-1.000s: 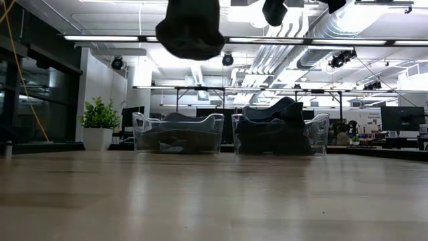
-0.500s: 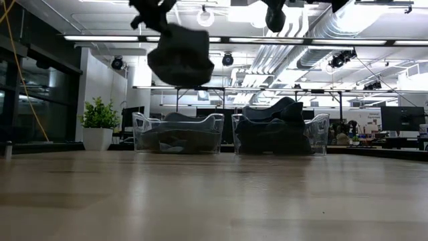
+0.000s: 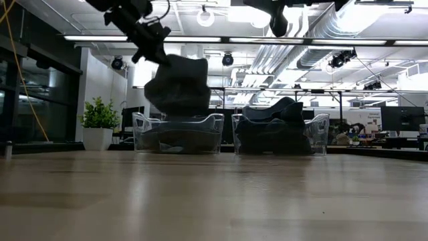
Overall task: Pick & Place hat
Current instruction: Put the gray cap into the left transparent bin
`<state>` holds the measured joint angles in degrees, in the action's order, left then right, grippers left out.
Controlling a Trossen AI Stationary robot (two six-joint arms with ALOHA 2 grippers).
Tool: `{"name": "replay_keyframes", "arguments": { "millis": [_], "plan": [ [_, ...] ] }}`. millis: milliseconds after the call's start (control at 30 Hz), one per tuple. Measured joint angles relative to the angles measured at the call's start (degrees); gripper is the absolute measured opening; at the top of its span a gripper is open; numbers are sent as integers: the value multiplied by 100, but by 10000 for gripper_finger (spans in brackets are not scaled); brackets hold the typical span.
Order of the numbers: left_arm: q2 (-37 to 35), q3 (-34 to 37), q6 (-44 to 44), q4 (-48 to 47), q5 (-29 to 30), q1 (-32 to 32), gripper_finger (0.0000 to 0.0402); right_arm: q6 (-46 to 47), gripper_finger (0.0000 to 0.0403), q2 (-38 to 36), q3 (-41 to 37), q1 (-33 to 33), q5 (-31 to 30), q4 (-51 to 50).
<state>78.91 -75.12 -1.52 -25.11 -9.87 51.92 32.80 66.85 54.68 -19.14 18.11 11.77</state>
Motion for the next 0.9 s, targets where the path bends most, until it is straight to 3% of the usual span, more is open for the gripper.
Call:
{"name": "replay_keyframes", "arguments": {
  "millis": [433,900],
  "plan": [
    [2,1230,60,1626,206,-17,4,0,161,0,0,0,-584,0],
    [50,2081,235,2256,-113,-68,4,-26,161,0,1,-2,-884,-13]
  ]
}}
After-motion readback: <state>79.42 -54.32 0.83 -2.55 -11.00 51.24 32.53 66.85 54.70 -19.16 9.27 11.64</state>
